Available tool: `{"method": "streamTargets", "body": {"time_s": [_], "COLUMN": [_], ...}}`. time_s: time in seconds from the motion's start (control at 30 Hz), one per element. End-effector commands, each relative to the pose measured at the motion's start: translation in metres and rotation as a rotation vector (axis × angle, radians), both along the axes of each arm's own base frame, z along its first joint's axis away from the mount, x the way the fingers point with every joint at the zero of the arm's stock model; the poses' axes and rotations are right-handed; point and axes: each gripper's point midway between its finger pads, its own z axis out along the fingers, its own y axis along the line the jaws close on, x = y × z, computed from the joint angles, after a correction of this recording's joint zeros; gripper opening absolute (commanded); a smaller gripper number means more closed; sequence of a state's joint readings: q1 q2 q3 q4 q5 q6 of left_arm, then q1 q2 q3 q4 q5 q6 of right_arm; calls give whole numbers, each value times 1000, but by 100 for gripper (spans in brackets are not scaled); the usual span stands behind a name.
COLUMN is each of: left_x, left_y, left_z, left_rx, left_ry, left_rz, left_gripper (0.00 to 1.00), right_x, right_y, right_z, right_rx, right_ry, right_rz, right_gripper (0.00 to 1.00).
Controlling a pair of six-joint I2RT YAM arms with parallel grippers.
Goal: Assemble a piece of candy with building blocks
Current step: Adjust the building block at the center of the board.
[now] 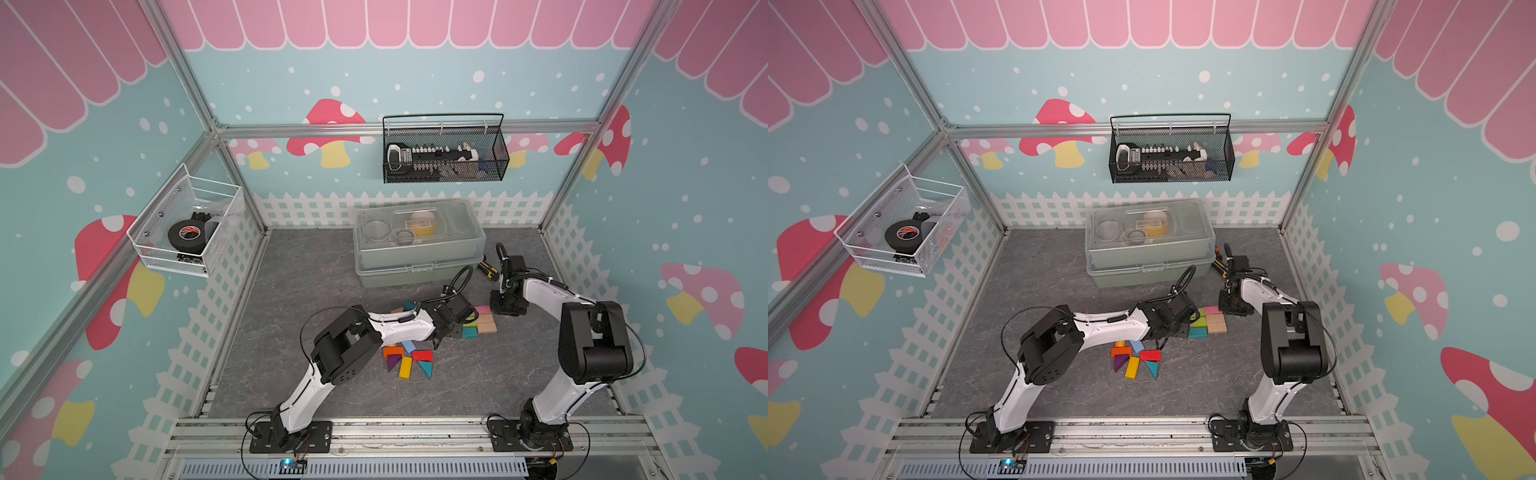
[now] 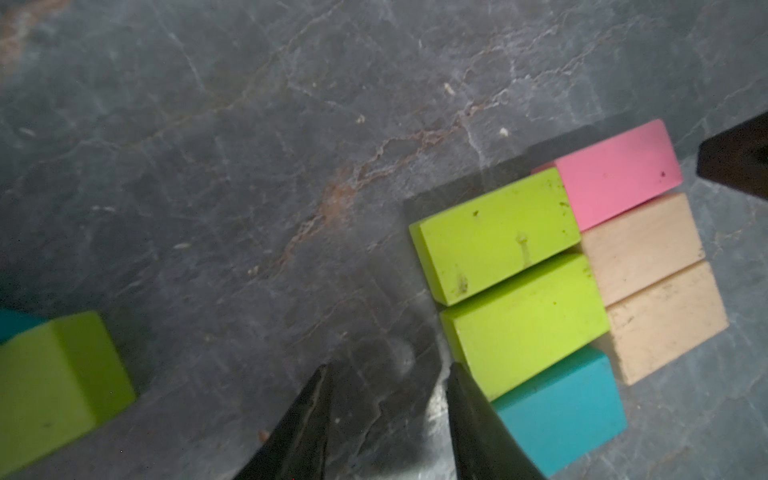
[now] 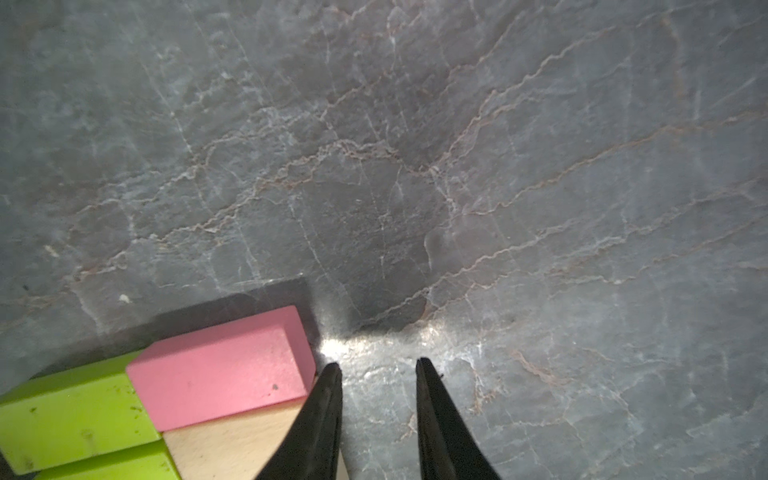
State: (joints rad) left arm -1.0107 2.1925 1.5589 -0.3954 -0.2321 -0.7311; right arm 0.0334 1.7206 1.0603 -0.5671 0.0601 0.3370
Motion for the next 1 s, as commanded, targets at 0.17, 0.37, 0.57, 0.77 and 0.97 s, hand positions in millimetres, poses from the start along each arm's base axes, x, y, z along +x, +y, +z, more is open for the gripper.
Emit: {"method": "streamTargets", "body": {"time_s": [0.17,0.37,0.57,0.77,0.97], "left_x": [-39,-48,-48,-50,-48], "left_y": [28,18,14,4,2], "left_z": [-23,-31,-30,-33,-35], "left_rx": [77,77,70,62,63], "left_ry": [85,105,107,111,106], "left_rz": [13,-13,-19,-39,-36], "left_gripper": [46,46,46,46,46], "right_x": [-3,-4,-4,-5,-5], "right_y": [-3,-3,-3,-3,-3], "right_z": [5,8,8,7,6], "right_rx": [-7,-7,-6,-3,-2], "right_ry": [-13,-18,-17,-12,-10], "right_rz": [-12,-12,-12,-11,-11], "right_gripper": [31,32,32,32,32]}}
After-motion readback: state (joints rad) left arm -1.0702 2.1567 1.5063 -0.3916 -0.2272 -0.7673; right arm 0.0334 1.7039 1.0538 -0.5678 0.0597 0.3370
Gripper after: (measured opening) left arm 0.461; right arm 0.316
